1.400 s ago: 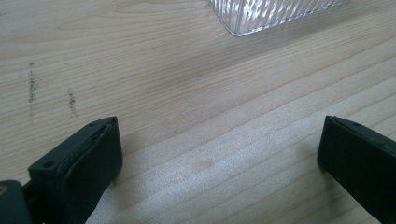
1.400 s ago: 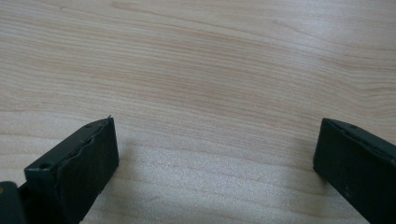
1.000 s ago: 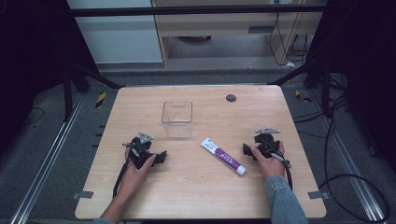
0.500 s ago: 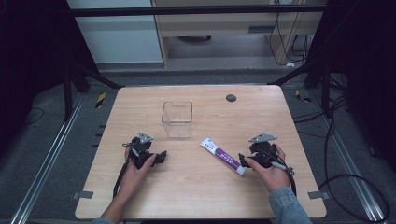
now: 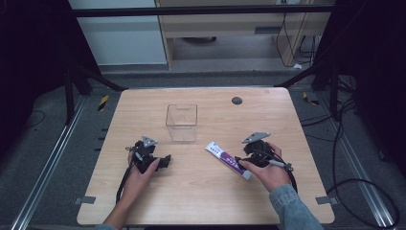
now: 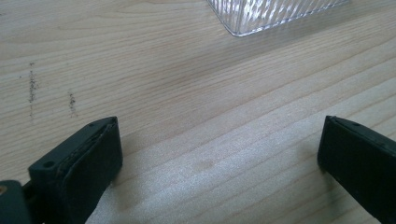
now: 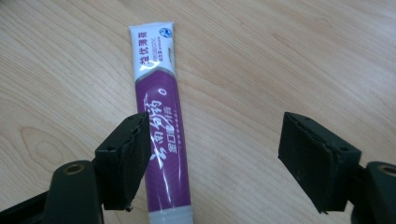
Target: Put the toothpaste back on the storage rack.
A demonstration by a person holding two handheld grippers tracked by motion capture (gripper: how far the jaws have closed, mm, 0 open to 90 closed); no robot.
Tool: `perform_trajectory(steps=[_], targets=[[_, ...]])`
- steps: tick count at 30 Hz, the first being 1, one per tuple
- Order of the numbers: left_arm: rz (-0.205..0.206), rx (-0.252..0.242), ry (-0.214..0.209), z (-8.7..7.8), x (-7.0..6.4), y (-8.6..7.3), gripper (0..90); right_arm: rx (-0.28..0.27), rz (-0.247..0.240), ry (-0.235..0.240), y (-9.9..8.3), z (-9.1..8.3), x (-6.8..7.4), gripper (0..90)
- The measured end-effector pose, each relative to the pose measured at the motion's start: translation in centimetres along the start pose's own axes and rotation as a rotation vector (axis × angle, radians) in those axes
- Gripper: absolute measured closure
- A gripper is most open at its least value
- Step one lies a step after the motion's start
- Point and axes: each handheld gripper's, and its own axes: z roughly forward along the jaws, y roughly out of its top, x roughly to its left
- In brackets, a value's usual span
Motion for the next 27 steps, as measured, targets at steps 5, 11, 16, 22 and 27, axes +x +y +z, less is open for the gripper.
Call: perform_trajectory(steps=[5, 11, 16, 22, 27], targets=[[0.0, 0.0, 0.0, 0.0, 0.0, 0.0, 0.0, 0.009, -0.024, 0.023, 1.4, 0.5, 0.3, 27.4], [0.0, 0.0, 0.0, 0.0, 0.0, 0.0, 0.0, 0.035, -0.045, 0.042, 2.6, 1.1, 0.6, 30.3], [-0.002, -0.002, -0.001, 0.1, 0.0, 0.0, 0.0, 0.055, -0.06, 0.071, 3.4, 1.7, 1.1, 37.8], [-0.001, -0.002, -0.001, 0.1, 0.0, 0.1, 0.0, 0.074, -0.079, 0.08, 4.2, 2.2, 1.5, 41.0], [0.0, -0.001, -0.001, 0.1, 0.0, 0.1, 0.0, 0.083, -0.078, 0.09, 4.8, 2.6, 1.6, 41.9]])
